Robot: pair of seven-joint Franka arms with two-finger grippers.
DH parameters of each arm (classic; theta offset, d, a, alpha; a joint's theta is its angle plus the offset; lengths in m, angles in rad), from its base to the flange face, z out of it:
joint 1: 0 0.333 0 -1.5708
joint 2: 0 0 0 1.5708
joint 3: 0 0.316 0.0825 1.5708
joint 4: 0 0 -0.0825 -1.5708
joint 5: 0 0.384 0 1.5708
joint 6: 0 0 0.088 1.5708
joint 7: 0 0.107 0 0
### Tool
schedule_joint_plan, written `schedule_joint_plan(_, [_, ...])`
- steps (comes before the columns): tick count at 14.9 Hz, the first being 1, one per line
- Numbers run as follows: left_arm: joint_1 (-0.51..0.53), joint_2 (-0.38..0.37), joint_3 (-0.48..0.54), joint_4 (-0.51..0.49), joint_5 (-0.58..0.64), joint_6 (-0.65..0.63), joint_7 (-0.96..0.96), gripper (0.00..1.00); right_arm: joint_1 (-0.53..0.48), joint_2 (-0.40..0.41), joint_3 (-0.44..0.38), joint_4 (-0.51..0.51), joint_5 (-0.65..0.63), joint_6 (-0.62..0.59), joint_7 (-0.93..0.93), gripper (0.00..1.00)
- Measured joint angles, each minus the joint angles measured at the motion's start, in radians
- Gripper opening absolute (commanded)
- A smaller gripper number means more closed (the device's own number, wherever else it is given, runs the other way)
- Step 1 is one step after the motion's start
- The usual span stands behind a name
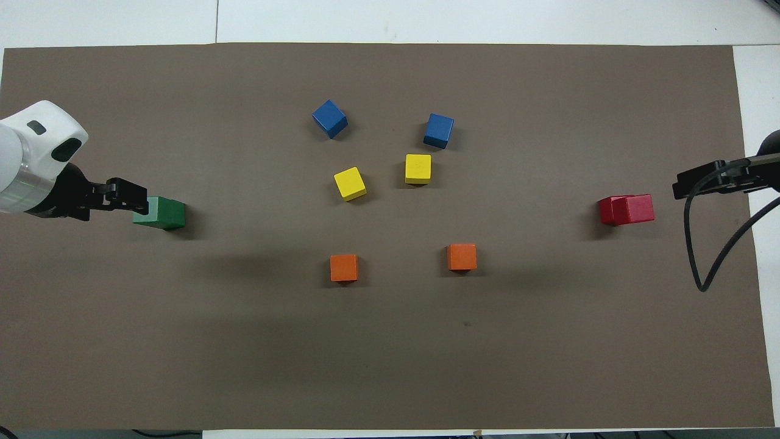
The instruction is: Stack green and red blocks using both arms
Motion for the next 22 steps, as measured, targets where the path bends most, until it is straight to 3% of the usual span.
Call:
schedule_joint_plan(11, [0.0, 0.0, -0.003, 0.16, 0.0, -0.157, 0.0, 1.0, -0.008, 0.022, -0.001, 0.057, 0.0, -0.057, 0.003, 1.0])
schedule_joint_plan(22, [0.0, 0.001, -0.004, 0.164, 0.0, -0.123, 0.001, 1.0, -0.009, 0.052, -0.004, 0.071, 0.0, -0.057, 0.005, 1.0])
